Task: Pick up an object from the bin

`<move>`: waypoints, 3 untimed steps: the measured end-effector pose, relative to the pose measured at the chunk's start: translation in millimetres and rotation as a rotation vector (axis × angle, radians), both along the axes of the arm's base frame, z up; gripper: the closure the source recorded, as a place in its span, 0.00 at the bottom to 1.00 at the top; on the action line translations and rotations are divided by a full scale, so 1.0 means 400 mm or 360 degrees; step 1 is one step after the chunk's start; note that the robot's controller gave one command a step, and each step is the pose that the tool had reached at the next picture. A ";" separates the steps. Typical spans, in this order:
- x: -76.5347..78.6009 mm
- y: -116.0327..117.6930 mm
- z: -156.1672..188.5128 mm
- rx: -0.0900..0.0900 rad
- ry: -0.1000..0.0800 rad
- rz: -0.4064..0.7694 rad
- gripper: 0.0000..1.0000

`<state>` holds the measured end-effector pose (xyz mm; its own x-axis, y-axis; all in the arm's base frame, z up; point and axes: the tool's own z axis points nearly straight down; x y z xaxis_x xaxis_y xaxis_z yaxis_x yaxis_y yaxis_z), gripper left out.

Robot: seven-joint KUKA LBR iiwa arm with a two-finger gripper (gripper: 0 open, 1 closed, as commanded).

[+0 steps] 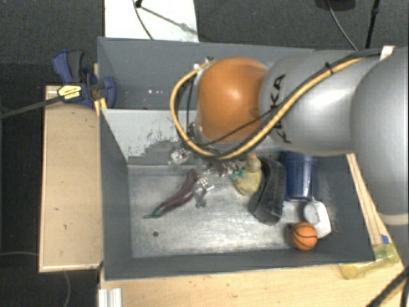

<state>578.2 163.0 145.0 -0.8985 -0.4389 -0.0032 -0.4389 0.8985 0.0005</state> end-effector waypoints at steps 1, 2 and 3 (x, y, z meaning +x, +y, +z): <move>0.035 -0.029 -0.169 -0.0001 -0.0008 0.0294 0.00; 0.053 -0.020 -0.211 0.0007 -0.0032 0.0303 1.00; 0.049 -0.021 -0.192 0.0005 -0.0034 0.0310 1.00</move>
Offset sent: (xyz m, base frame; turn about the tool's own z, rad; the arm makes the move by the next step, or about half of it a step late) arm 0.0117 -0.0081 -0.0750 -0.2166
